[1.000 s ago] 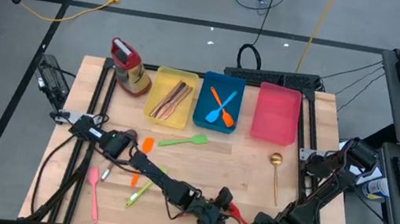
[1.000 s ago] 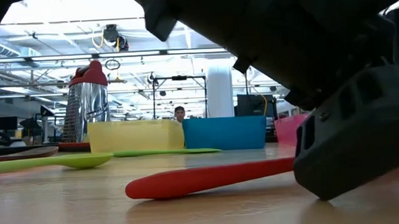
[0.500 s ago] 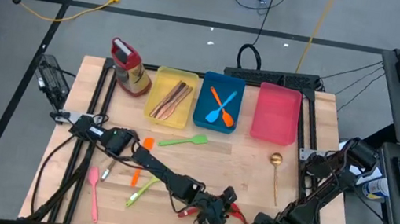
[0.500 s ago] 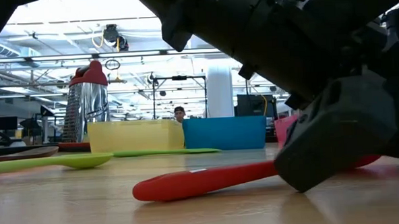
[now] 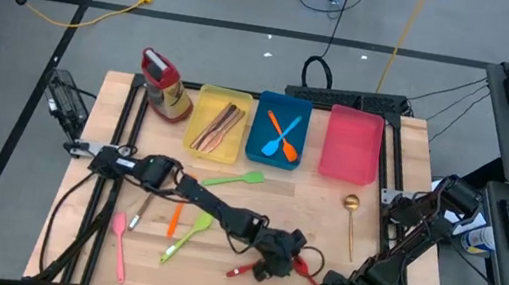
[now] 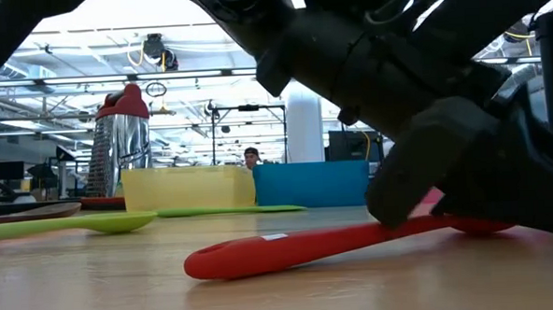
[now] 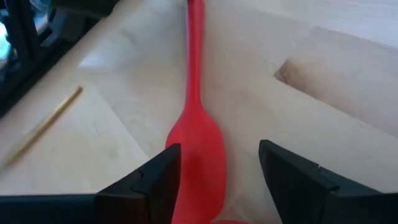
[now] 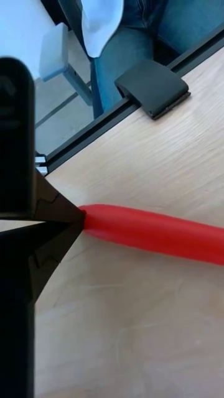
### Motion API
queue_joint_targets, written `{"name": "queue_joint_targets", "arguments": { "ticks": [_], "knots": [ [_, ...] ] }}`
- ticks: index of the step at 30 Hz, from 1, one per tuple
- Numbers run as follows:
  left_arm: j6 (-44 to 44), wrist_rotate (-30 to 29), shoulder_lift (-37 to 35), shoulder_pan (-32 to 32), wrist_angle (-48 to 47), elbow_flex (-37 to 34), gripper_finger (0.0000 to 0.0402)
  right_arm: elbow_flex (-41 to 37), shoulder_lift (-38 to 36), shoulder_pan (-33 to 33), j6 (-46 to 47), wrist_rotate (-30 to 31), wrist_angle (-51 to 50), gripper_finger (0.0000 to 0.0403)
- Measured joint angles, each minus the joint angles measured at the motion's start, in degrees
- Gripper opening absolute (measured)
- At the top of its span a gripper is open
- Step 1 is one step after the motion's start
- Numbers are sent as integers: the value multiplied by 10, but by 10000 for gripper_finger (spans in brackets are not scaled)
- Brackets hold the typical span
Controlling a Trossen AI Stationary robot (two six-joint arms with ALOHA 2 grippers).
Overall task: Pick & Place Kitchen Items
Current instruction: Put the red spatula into the blue bin
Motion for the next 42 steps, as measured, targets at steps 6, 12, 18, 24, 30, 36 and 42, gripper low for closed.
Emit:
{"name": "queue_joint_targets", "arguments": {
  "ticks": [6,12,18,24,30,36,42],
  "knots": [
    [-1,10,0,19,-5,0,225,0,0,0,-4,2,0,0],
    [2,-33,0,27,15,-1,225,0,0,0,-16,3,1,0],
    [3,-65,0,35,28,-2,225,0,0,0,-17,4,1,0],
    [6,-36,0,38,29,-2,205,0,1,-2,-17,5,1,0],
    [18,-46,2,37,52,-2,133,0,1,-11,-43,1,0,0],
    [26,-49,3,38,73,-3,74,0,2,-15,-57,1,0,0],
    [27,-49,3,38,74,-3,35,0,2,-15,-57,4,0,0]
  ]
}}
